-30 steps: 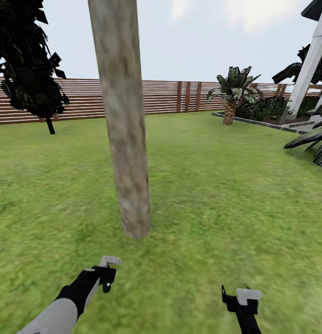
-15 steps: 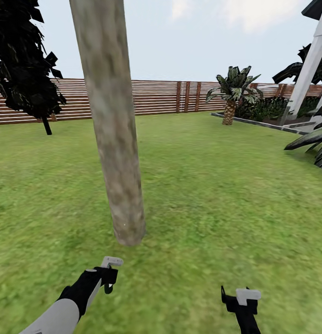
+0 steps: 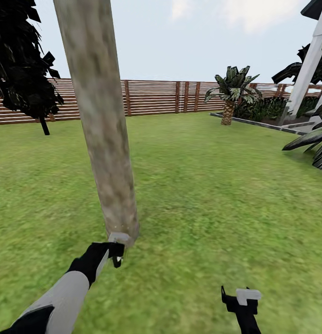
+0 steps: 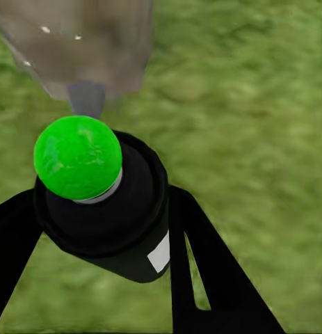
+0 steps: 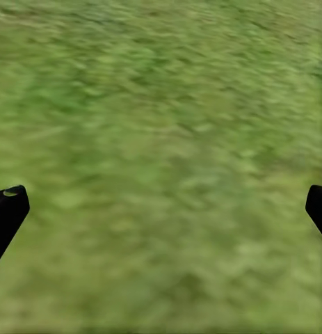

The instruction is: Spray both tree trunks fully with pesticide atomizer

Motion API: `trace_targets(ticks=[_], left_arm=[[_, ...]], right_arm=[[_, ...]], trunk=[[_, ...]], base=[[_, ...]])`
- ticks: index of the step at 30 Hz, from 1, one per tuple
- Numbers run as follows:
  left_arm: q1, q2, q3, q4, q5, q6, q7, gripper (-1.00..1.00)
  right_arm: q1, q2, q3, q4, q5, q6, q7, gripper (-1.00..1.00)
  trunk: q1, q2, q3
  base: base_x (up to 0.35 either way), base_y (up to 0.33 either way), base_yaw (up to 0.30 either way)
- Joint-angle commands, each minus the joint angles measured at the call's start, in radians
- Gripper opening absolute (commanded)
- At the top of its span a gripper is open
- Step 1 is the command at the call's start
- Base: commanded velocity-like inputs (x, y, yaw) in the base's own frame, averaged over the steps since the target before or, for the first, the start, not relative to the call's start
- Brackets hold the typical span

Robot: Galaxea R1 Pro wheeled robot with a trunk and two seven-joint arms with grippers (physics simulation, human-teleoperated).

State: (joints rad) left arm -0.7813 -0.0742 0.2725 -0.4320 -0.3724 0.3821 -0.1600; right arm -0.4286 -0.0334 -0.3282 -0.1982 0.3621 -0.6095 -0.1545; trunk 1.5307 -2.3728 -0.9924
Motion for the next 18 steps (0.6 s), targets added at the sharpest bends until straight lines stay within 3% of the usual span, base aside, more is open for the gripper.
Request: trace_targets(ticks=[1, 2, 3, 4, 6, 7, 8, 11, 12, 14, 18], left_arm=[[-0.007, 0.034, 0.008, -0.024, -0.004, 0.024, -0.013, -1.00], [-0.010, 0.070, 0.009, -0.039, 0.000, 0.034, -0.026, -1.00], [-0.011, 0.090, 0.007, -0.049, 0.004, 0.040, -0.049, -1.00], [-0.010, 0.094, 0.006, -0.053, 0.005, 0.043, -0.065, -1.00], [-0.008, 0.069, 0.002, -0.058, 0.007, 0.047, -0.089, -1.00], [-0.007, 0.024, -0.001, -0.060, 0.004, 0.048, -0.096, -1.00], [-0.012, 0.011, -0.002, -0.060, 0.004, 0.050, -0.099, -1.00], [-0.013, 0.046, 0.004, -0.076, 0.007, 0.063, -0.101, -1.00], [-0.008, 0.075, 0.002, -0.097, 0.008, 0.091, -0.102, -1.00], [-0.009, 0.075, -0.001, -0.106, 0.007, 0.113, -0.102, -1.00], [-0.044, -0.020, -0.023, -0.131, 0.005, 0.145, -0.102, -1.00]], right_arm=[[-0.001, 0.000, -0.004, 0.001, 0.011, -0.003, -0.007, 1.00], [-0.001, 0.000, -0.004, 0.001, 0.011, -0.003, -0.007, 1.00], [-0.001, 0.000, -0.004, 0.001, 0.011, -0.003, -0.006, 1.00], [-0.001, 0.000, -0.004, 0.000, 0.011, -0.003, -0.006, 1.00], [-0.001, 0.000, -0.003, 0.000, 0.012, -0.003, -0.005, 1.00], [-0.001, 0.000, -0.003, 0.000, 0.013, -0.003, -0.005, 1.00], [0.000, 0.000, -0.003, 0.000, 0.014, -0.002, -0.005, 1.00], [-0.001, 0.000, -0.003, 0.000, 0.014, -0.001, -0.005, 1.00], [0.000, 0.000, -0.003, 0.000, 0.014, -0.001, -0.005, 1.00], [-0.001, 0.000, -0.003, 0.000, 0.014, -0.001, -0.005, 1.00], [-0.001, 0.001, -0.003, 0.000, 0.015, -0.001, -0.005, 1.00]], trunk=[[0.000, 0.000, -0.001], [0.000, 0.000, -0.001], [0.000, 0.000, -0.001], [0.000, 0.000, -0.001], [0.000, 0.000, -0.001], [0.000, 0.000, -0.001], [0.000, 0.000, -0.001], [0.000, 0.000, -0.001], [0.000, 0.000, -0.001], [0.000, 0.000, -0.001], [0.000, 0.000, -0.001]], base=[[0.000, 0.000, 0.000], [0.000, 0.000, 0.000], [0.000, 0.000, 0.000], [0.000, 0.000, 0.000], [0.000, 0.000, 0.000], [0.000, 0.000, 0.000], [-0.022, 0.007, 0.000], [-0.227, 0.070, 0.000], [-0.121, 0.036, 0.000], [-0.063, 0.019, 0.000], [-0.010, 0.003, 0.000]])
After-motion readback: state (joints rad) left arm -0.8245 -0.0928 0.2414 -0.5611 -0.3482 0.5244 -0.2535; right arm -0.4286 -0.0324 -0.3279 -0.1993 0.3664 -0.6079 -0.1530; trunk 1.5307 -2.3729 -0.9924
